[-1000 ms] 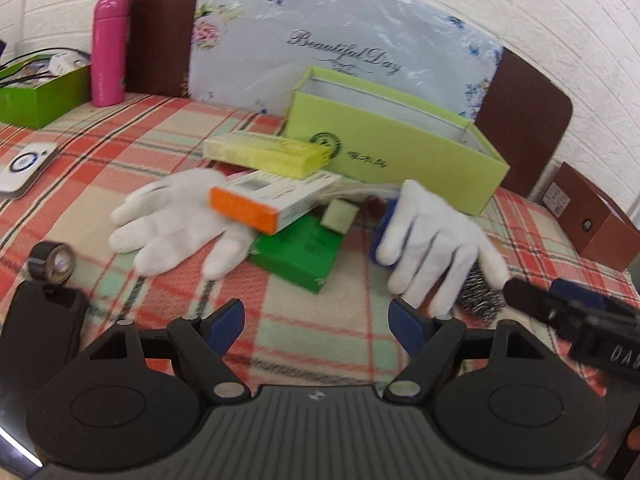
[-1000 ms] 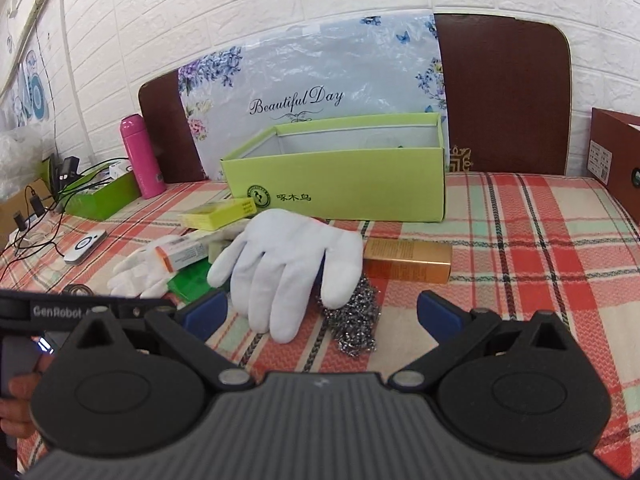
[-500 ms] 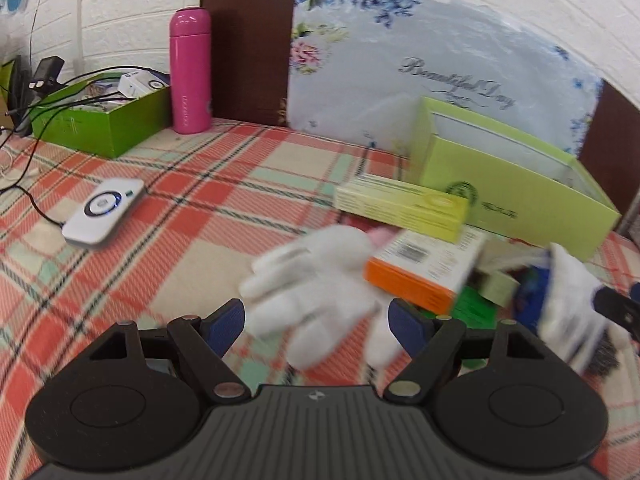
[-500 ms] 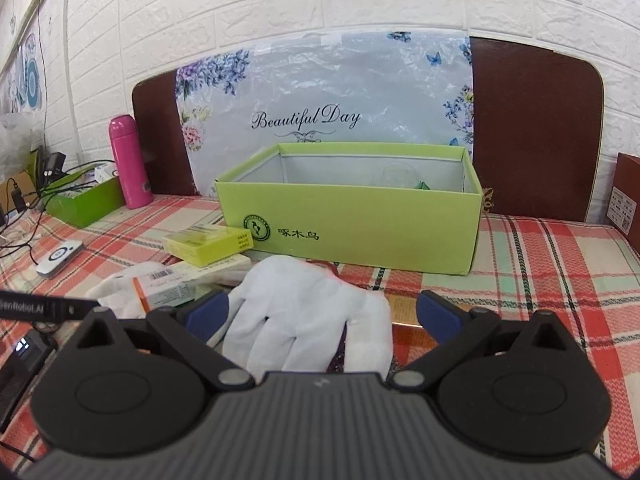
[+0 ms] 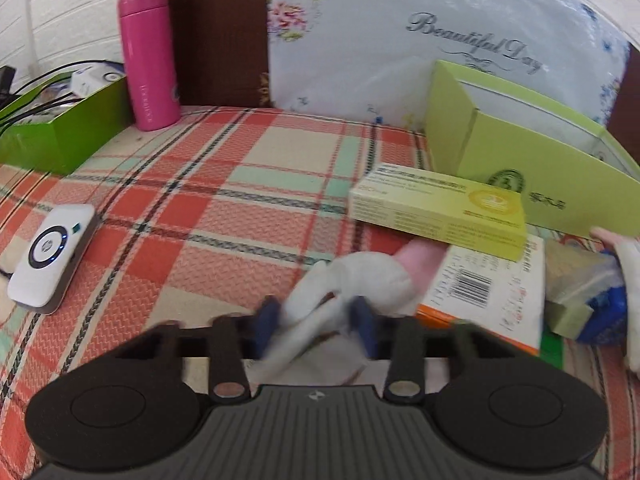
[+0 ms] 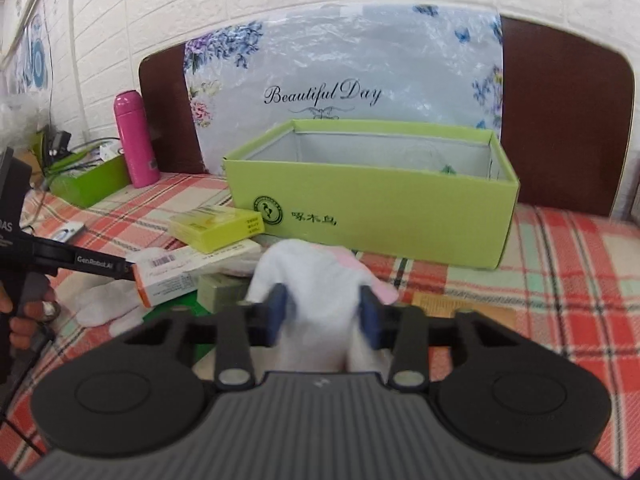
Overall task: Organize objects
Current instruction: 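Grasp a white glove with the left gripper while the right grasps the other glove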
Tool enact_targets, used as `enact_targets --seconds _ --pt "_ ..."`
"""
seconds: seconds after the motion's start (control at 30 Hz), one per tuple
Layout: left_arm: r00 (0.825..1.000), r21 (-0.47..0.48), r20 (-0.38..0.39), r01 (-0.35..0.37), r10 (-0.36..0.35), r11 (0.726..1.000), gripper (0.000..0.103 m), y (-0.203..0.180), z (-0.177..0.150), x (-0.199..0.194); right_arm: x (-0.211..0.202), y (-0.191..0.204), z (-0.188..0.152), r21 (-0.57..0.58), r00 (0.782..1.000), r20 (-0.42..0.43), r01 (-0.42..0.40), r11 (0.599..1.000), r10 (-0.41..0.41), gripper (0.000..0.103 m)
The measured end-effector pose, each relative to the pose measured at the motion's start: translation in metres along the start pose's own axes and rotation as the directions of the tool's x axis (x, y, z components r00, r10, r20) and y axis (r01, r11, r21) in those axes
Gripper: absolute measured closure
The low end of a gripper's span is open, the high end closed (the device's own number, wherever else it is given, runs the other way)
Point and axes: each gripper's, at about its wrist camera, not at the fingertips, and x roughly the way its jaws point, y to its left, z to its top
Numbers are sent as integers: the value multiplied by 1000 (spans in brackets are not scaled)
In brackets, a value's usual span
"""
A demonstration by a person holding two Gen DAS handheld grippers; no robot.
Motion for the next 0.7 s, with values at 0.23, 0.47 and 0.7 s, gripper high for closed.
enact_targets --seconds 0.23,0.47,0.7 --pt "995 19 11 100 -100 995 94 -16 -14 -42 -32 3 14 -21 995 97 -14 1000 16 89" --pt "958 63 -24 285 -285 956 94 -33 -54 -95 -84 -6 8 -73 991 93 -89 993 96 89" --pt "982 106 -55 187 -182 977 49 -51 -90 -97 -85 1 -51 -113 963 -199 -209 971 184 72"
